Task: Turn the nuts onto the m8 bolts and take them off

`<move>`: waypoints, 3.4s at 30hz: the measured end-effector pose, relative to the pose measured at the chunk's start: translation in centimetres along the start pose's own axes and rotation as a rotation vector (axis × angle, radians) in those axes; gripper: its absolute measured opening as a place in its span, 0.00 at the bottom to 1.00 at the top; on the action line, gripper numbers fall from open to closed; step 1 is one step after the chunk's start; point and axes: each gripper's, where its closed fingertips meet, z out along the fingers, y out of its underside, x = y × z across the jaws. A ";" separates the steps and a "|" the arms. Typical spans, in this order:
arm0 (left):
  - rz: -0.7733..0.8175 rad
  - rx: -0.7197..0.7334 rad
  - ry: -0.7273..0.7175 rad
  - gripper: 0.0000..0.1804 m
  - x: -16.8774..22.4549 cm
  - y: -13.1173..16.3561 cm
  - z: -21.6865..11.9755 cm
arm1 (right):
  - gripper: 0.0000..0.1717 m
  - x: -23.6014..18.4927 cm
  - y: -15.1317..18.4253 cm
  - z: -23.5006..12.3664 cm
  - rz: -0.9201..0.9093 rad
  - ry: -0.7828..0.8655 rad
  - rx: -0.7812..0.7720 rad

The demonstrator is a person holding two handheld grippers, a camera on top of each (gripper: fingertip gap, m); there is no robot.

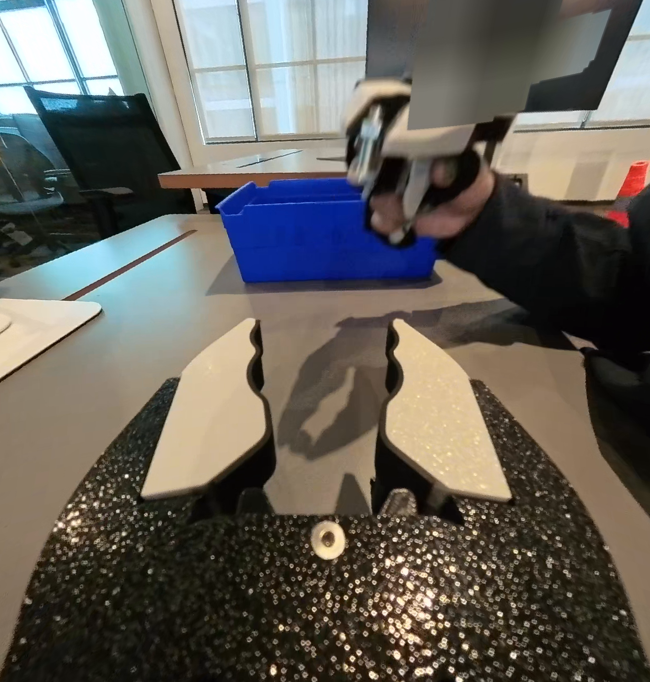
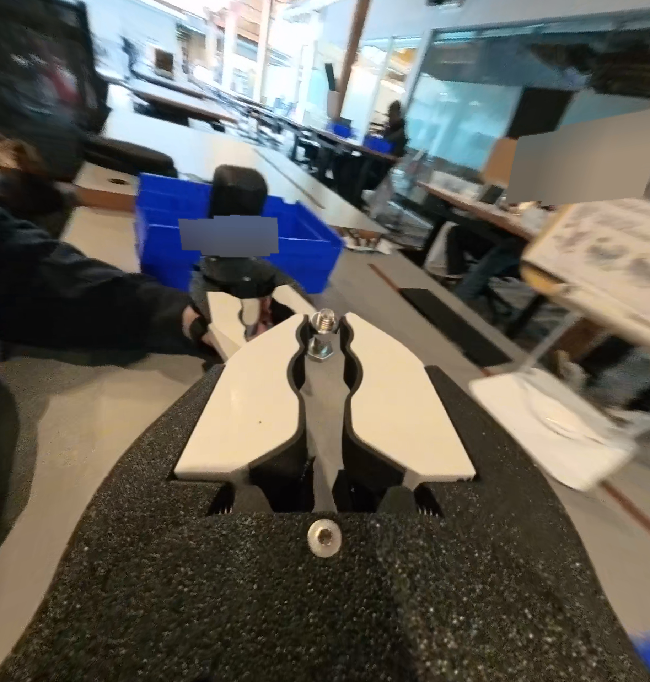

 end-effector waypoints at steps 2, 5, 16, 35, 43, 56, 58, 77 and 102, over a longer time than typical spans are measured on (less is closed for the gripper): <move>-0.005 -0.003 0.000 0.35 0.0 0.0 0.0 | 0.09 2.0 -1.4 -3.7 -0.076 0.143 -0.063; 0.000 -0.010 -0.004 0.35 -0.1 0.1 0.1 | 0.09 5.4 -1.2 -10.6 -0.113 0.342 -0.218; -0.002 -0.021 -0.030 0.31 -0.3 0.3 0.1 | 0.09 8.7 16.4 -26.0 0.408 0.422 -0.976; 0.032 -0.019 -0.113 0.24 -0.9 0.2 -0.1 | 0.18 9.1 3.5 -14.7 0.067 0.638 -0.532; 0.109 -0.025 -0.338 0.04 -3.2 -0.1 -1.7 | 0.09 7.4 6.8 0.1 0.052 0.664 -0.055; -0.011 -0.128 -0.633 0.00 -7.5 1.6 -4.8 | 0.00 3.2 8.6 4.3 0.032 0.500 -0.073; -0.011 -0.125 -0.633 0.00 -7.6 1.6 -4.9 | 0.00 3.2 8.6 4.2 0.041 0.494 -0.069; 0.099 -0.022 -0.548 0.00 -4.8 -1.8 -4.4 | 0.00 2.4 8.2 4.3 0.019 0.464 -0.043; 0.091 -0.440 -0.896 0.05 -9.2 -8.5 -32.8 | 0.01 2.7 8.0 4.0 0.097 0.438 -0.008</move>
